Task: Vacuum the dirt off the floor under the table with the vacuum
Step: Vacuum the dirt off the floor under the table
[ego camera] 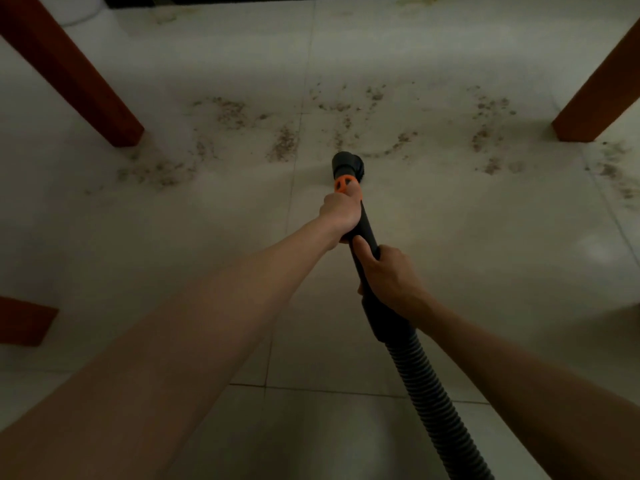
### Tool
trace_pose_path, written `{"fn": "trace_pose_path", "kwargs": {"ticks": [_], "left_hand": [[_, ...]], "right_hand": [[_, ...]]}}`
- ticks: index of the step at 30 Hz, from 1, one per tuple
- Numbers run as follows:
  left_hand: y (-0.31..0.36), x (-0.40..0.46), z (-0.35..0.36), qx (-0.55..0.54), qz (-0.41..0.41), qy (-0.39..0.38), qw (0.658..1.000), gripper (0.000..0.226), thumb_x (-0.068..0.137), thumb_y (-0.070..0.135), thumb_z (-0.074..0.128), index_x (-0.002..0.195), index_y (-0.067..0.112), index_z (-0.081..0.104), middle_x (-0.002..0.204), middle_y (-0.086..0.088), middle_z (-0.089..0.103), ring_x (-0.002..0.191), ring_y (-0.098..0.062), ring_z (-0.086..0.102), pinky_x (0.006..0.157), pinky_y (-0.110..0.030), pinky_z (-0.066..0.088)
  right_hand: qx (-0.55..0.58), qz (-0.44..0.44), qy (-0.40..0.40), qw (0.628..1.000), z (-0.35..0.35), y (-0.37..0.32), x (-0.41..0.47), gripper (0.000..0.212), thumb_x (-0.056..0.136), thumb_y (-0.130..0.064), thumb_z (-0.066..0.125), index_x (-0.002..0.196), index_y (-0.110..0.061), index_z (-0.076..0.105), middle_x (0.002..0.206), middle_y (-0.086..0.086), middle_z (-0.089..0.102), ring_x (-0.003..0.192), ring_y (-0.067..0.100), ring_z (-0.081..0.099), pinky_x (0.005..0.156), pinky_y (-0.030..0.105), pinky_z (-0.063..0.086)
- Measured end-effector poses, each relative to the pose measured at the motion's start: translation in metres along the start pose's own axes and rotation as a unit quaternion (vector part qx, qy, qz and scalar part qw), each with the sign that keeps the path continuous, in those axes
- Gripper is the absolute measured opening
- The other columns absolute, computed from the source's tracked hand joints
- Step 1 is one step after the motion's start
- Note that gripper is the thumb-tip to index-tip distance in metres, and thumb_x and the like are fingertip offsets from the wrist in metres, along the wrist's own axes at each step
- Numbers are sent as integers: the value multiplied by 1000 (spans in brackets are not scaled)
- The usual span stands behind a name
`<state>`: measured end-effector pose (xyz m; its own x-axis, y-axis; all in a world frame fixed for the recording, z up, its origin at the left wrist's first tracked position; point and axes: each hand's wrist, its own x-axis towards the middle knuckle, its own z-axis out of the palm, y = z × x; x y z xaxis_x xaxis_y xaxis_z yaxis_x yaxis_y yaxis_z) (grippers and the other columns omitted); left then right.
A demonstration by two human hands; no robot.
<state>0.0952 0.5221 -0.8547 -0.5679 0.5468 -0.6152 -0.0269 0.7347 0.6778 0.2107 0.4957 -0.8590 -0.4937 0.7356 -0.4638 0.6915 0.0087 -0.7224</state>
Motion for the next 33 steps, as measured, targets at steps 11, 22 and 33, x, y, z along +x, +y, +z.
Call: {"fn": "trace_pose_path", "kwargs": {"ticks": [11, 22, 33], "left_hand": [[-48, 21, -108, -65, -43, 86, 993, 59, 97, 53, 30, 130, 6, 42, 116, -11, 55, 95, -25, 55, 73, -34, 51], [-72, 38, -153, -264, 24, -40, 963, 40, 98, 41, 39, 84, 6, 51, 76, -9, 56, 67, -18, 55, 71, -29, 48], [-43, 42, -137, -197, 9, -40, 980, 51, 98, 42, 36, 122, -2, 47, 113, -19, 57, 109, -35, 57, 96, -46, 48]], "right_hand": [[57, -31, -106, 992, 81, -59, 16, 54, 97, -51, 37, 79, -4, 57, 64, 9, 65, 55, 23, 64, 65, 38, 58], [303, 28, -198, 932, 114, -88, 36, 51, 98, -48, 36, 87, -1, 54, 59, 12, 60, 50, 26, 60, 50, 30, 51], [203, -12, 42, 978, 115, -60, 7, 26, 91, -44, 56, 82, -20, 55, 80, 21, 64, 70, 41, 67, 64, 56, 56]]}}
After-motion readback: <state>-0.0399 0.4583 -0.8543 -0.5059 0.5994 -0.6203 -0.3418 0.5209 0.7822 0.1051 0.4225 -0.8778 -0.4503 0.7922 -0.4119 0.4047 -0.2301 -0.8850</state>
